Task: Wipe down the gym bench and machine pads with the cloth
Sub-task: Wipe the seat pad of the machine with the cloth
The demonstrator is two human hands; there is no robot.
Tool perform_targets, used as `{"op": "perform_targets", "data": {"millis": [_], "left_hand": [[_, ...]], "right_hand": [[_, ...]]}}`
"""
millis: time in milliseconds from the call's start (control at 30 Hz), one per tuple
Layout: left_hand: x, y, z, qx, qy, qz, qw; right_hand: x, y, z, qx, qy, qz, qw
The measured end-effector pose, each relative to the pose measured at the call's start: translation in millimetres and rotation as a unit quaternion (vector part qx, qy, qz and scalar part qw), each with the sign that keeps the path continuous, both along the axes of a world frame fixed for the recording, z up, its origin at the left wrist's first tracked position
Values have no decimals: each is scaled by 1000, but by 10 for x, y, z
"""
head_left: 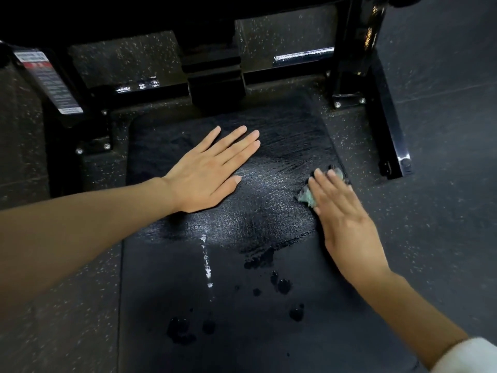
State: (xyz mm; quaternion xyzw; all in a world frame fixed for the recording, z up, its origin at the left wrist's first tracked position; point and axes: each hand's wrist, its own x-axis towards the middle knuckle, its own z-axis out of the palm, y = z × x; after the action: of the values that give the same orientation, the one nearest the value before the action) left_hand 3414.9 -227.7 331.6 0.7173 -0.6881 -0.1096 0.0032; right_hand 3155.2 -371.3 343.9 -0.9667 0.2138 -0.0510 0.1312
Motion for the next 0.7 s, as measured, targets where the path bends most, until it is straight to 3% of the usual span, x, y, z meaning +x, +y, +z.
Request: {"op": "perform_targets", "data": {"millis": [200, 533, 700], "left_hand": [[-75, -63, -3, -8, -1, -1, 1000], [-110, -86, -5, -12, 14, 15, 1000], [-128, -87, 16, -12, 18, 24, 999]], "right_hand": [[-66, 57, -52, -4, 0, 8, 1000], [788, -471, -146, -4, 74, -18, 997], [591, -393, -97, -38, 93, 7, 995]]}}
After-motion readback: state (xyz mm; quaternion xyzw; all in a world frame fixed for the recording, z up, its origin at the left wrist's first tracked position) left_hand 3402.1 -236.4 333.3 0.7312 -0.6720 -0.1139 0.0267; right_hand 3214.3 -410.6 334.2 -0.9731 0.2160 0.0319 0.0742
